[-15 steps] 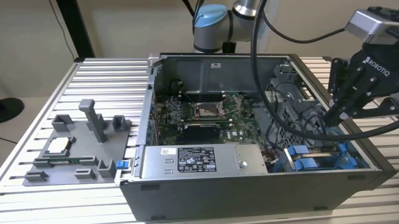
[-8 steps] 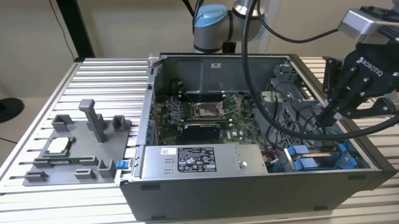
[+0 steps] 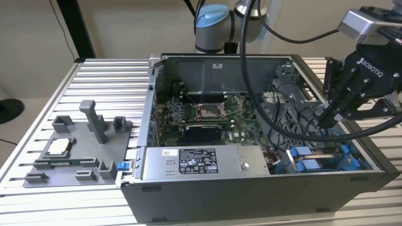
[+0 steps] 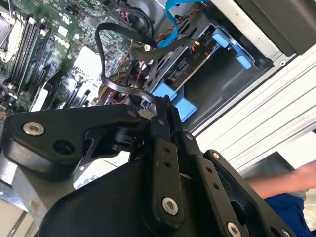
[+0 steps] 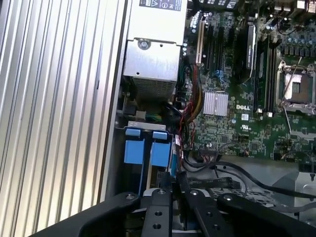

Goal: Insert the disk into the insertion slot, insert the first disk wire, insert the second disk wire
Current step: 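Insert the second disk wire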

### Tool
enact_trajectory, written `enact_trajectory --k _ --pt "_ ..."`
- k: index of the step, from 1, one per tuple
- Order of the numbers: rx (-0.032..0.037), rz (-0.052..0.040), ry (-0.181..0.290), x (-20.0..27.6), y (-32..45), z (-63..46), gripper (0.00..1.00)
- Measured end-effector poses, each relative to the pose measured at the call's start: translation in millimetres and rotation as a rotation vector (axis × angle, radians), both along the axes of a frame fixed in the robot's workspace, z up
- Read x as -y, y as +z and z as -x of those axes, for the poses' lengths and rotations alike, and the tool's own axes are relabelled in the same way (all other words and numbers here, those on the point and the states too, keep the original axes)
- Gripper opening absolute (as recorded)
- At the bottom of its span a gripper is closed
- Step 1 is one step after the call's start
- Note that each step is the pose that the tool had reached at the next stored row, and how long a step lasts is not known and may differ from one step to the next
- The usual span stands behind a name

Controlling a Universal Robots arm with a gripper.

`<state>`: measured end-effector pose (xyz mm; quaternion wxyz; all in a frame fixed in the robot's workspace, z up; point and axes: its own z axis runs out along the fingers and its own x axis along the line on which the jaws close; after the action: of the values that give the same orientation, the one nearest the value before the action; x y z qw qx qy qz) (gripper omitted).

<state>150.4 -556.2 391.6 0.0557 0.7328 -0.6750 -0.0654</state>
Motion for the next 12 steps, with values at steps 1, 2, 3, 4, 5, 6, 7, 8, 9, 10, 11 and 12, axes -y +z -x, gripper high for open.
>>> enact_trajectory --k 1,2,3,4,5,6,7,8,9,10,11,12 --pt "0.0000 0.0001 0.000 0.2 0.1 0.3 0.00" --pt "0.0000 0.0001 0.000 0.5 0.1 0.5 0.00" --pt "0.0000 0.0000 0.000 0.9 0.0 0.7 0.00" --pt "0.0000 -0.0001 0.000 1.4 0.0 0.9 0.00" --pt "0.0000 -0.0002 0.000 1.8 0.0 0.9 0.00" --pt "0.0000 -0.0002 0.000 2.4 0.0 1.0 0.00" --pt "0.0000 -0.0002 0.000 3.0 0.0 1.0 0.00" --pt "0.0000 -0.0002 0.000 3.7 0.0 1.0 0.00" --pt "0.0000 -0.0002 0.000 4.3 0.0 1.0 0.00" --pt "0.0000 -0.0001 0.000 4.9 0.0 1.0 0.00" --pt "0.0000 -0.0002 0.000 5.3 -0.1 1.0 0.00" --pt "0.0000 -0.0003 0.000 5.7 -0.2 1.0 0.00"
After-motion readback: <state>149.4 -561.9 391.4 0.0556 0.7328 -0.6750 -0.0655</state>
